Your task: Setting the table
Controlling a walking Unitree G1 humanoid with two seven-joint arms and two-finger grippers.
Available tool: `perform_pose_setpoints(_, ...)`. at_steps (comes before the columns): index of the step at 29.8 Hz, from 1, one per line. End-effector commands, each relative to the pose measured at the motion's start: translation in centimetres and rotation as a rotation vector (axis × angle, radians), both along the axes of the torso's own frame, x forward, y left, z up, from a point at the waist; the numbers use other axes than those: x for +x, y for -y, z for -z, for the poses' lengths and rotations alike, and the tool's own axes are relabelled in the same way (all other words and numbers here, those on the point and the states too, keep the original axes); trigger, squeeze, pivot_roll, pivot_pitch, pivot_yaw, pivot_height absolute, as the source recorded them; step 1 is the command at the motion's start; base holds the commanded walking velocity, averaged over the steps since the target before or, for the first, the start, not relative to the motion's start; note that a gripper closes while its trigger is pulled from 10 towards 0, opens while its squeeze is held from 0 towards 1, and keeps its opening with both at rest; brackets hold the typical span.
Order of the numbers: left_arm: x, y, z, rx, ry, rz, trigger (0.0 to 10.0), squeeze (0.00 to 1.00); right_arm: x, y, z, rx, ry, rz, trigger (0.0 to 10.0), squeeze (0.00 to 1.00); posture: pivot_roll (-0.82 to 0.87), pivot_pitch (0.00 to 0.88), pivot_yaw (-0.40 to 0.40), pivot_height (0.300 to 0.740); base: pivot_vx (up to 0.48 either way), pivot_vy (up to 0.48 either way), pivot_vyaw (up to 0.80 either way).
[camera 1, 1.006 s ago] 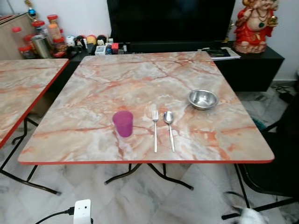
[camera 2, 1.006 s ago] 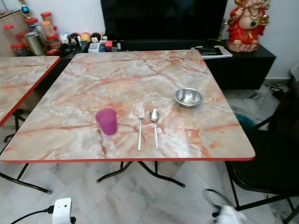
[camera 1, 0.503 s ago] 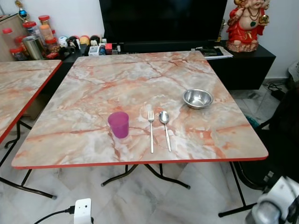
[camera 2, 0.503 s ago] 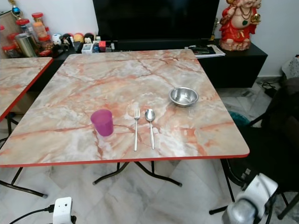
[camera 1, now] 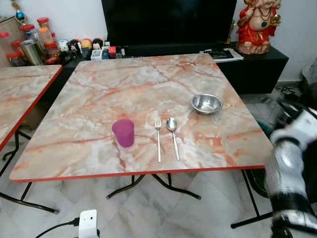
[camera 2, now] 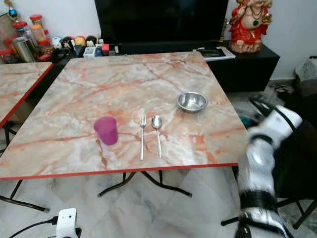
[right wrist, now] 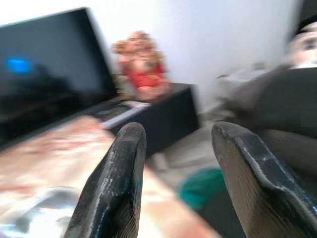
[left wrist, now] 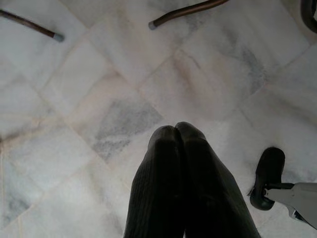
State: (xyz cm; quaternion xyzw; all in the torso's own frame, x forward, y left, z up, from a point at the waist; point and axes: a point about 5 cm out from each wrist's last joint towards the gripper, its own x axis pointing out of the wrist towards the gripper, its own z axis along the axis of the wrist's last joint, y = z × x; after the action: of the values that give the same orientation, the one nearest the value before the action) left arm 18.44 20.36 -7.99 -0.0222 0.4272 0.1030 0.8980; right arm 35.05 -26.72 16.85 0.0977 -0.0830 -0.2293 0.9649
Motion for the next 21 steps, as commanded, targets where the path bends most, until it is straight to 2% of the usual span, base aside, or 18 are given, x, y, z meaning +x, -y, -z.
perform_pose_setpoints(1, -0.2, -0.4, 0.0, 0.008, -0.004, -0.015, 10.0, 0.0, 0.3, -0.1, 0.3, 0.012, -0.033, -0.01, 10.0, 0.0, -0.1, 0.0, 0.026, 0.74, 0.0, 0.0, 0.0)
perform_pose_setpoints(2, -0.2, -0.5, 0.0, 0.008, -0.005, -0.018, 10.0, 0.0, 0.8, -0.7, -0.2, -0.022, -0.029, -0.043, 10.0, 0.0, -0.09, 0.0, 0.023, 0.74, 0.0, 0.0, 0.0)
perform_pose_setpoints(7, -0.3, -0.7, 0.0, 0.008, -0.005, -0.025, 10.0, 0.0, 1.4, -1.7, -1.0, -0.015, -0.026, -0.091, 10.0, 0.0, -0.09, 0.0, 0.023, 0.74, 0.0, 0.0, 0.0)
perform_pose_setpoints(9, -0.4, -0.8, 0.1, 0.007, -0.011, -0.023, 10.0, 0.0, 1.7, -2.1, -1.2, -0.103, -0.072, -0.136, 10.0, 0.0, -0.08, 0.007, 0.029, 0.74, 0.0, 0.0, 0.0)
perform_pose_setpoints(11, -0.5, -0.8, 0.1, 0.006, -0.019, -0.018, 10.0, 0.0, 1.8, -2.4, -1.4, -0.13, -0.072, -0.157, 10.0, 0.0, -0.08, 0.011, 0.031, 0.74, 0.0, 0.0, 0.0)
perform_pose_setpoints(14, -0.9, -0.9, 0.3, 0.038, -0.055, 0.015, 10.0, 0.0, 1.9, -3.1, -1.8, -0.11, -0.058, -0.18, 10.0, 0.0, -0.08, 0.015, 0.03, 0.74, 0.0, 0.0, 0.0)
perform_pose_setpoints(21, -1.0, -1.5, 0.2, 0.047, -0.038, -0.036, 10.0, 0.0, 2.0, -3.0, -1.6, -0.119, -0.079, -0.19, 10.0, 0.0, -0.06, 0.019, 0.016, 0.74, 0.0, 0.0, 0.0)
